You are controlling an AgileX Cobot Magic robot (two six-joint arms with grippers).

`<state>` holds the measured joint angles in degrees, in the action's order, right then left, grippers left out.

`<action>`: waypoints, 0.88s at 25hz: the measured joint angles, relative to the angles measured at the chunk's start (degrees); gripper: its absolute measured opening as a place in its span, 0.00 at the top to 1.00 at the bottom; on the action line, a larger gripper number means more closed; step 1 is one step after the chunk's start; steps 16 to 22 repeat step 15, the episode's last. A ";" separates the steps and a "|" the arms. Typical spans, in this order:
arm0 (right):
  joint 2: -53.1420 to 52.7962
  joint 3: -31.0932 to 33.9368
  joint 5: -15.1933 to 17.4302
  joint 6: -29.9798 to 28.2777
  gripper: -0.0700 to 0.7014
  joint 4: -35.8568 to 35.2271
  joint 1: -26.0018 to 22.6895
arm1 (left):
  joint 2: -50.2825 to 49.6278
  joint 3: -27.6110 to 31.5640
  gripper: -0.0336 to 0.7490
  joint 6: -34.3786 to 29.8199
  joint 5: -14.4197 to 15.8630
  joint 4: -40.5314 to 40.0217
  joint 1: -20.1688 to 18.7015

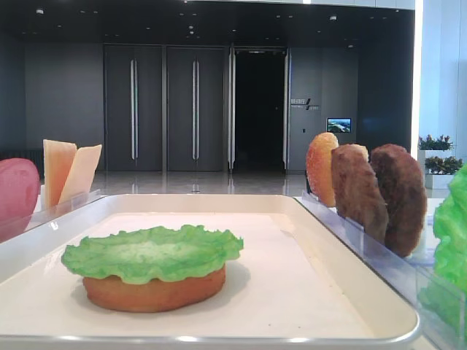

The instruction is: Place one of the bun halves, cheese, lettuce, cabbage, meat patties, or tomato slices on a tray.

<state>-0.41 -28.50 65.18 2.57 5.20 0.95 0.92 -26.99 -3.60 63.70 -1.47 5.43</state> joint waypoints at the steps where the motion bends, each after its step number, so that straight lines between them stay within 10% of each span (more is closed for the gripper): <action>1: 0.00 0.00 0.00 0.00 0.31 -0.13 0.00 | 0.00 0.00 0.14 0.00 0.00 0.00 0.00; 22: 0.00 0.00 0.00 0.00 0.31 -0.71 0.00 | 0.00 0.00 0.14 0.00 0.00 0.00 0.00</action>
